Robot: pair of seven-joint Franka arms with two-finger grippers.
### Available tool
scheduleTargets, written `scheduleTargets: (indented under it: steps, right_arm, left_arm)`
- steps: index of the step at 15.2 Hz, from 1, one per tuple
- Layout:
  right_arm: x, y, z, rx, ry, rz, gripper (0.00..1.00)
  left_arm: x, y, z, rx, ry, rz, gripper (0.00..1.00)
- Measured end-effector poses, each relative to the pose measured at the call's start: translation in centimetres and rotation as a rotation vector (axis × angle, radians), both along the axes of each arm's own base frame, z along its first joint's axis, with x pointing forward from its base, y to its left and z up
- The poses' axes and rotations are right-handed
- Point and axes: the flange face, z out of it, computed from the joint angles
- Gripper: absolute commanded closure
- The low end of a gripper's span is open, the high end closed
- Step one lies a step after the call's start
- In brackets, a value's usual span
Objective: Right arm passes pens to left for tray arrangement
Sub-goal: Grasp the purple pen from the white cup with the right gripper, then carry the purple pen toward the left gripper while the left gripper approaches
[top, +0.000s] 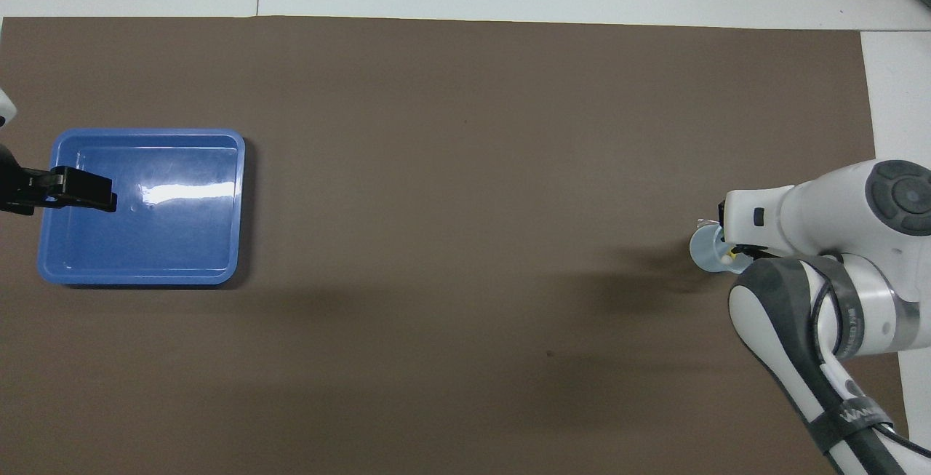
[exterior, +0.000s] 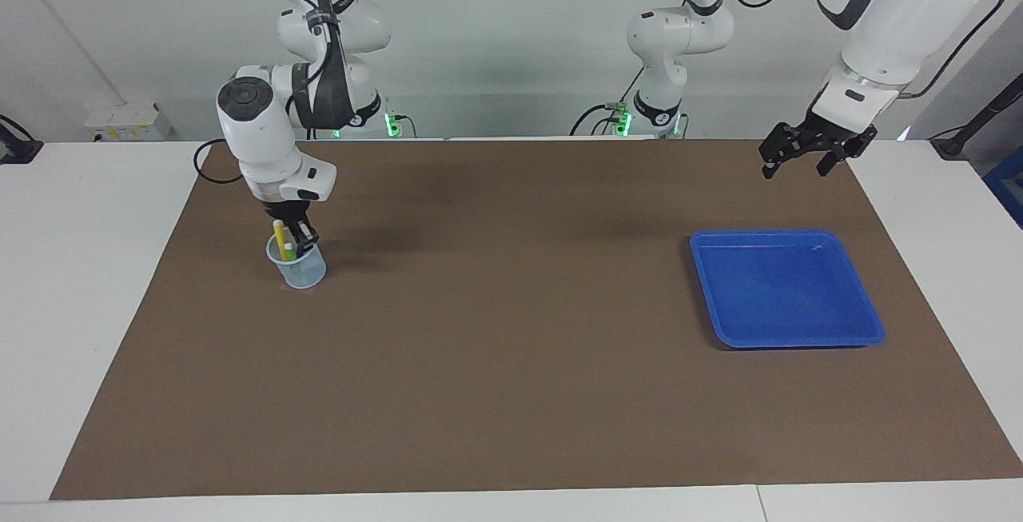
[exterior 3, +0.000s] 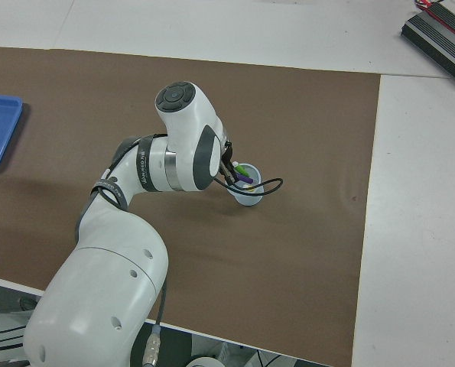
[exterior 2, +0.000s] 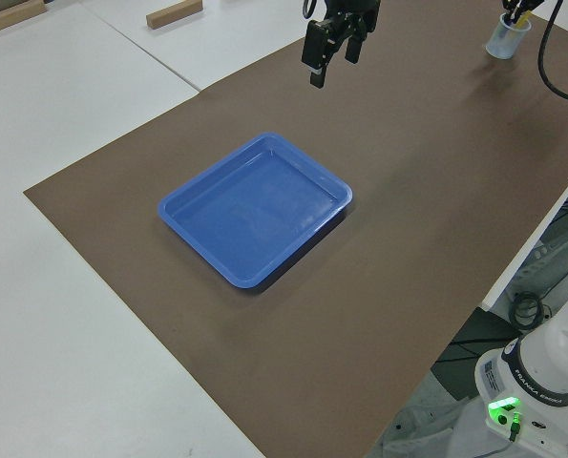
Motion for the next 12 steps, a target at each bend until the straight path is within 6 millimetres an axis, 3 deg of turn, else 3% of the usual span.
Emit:
scheduleTargets:
  steps: [3,6,9,12]
  right_arm:
    - [0.0,-1.3,3.0,0.004,0.033,-0.126,1.0]
    - [-0.8,-1.3,6.6,0.065,0.085,-0.34,1.0]
    - [-1.3,-0.3,9.6,0.103,0.1,-0.567,1.0]
    - [-1.6,1.6,11.8,0.143,0.132,-0.85,1.0]
  left_arm:
    - [0.0,0.0,0.0,0.0,0.0,0.0,0.0]
    - [0.0,0.0,0.0,0.0,-0.001,0.0,0.0]
    - [0.0,0.0,0.0,-0.007,-0.001,0.007,0.0]
    - [-0.1,-0.5,0.0,-0.102,0.011,0.124,0.0]
